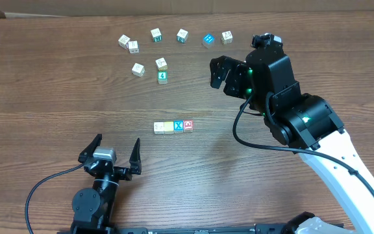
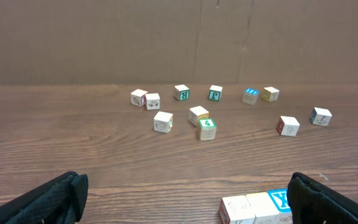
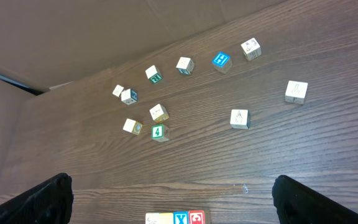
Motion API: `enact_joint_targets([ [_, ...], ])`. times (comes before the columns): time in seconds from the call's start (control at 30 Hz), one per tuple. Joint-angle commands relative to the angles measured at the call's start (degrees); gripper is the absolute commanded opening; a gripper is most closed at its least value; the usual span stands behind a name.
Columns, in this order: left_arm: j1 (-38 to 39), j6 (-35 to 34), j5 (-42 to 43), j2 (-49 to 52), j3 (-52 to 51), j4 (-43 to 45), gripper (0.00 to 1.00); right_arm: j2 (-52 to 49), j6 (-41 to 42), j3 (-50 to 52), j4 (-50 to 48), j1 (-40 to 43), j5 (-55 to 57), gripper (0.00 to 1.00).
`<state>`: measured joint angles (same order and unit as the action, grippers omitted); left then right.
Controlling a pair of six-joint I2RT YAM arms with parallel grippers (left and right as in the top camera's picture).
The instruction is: Form a horizontal line
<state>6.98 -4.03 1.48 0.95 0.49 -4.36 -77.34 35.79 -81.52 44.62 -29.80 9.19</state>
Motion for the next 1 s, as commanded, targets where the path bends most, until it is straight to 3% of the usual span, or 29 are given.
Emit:
enact_joint_targets([
  [0.0,-0.31,1.29,-0.42,-0.70,-0.24,-0.11,0.99,2.14,-0.22,0.20,-0.07,0.98,0.17,1.00],
  [0.57,-0.31,1.29,-0.42,-0.70,-0.24,-0.11,1.00,3.52,-0.22,0.20,0.07,17.35,0.17,1.00],
  [0.97,-0.31,1.29,-0.42,-0.70,-0.24,-0.11,1.00,3.52,-0.22,0.26,0.04,18.95,0.17,1.00],
])
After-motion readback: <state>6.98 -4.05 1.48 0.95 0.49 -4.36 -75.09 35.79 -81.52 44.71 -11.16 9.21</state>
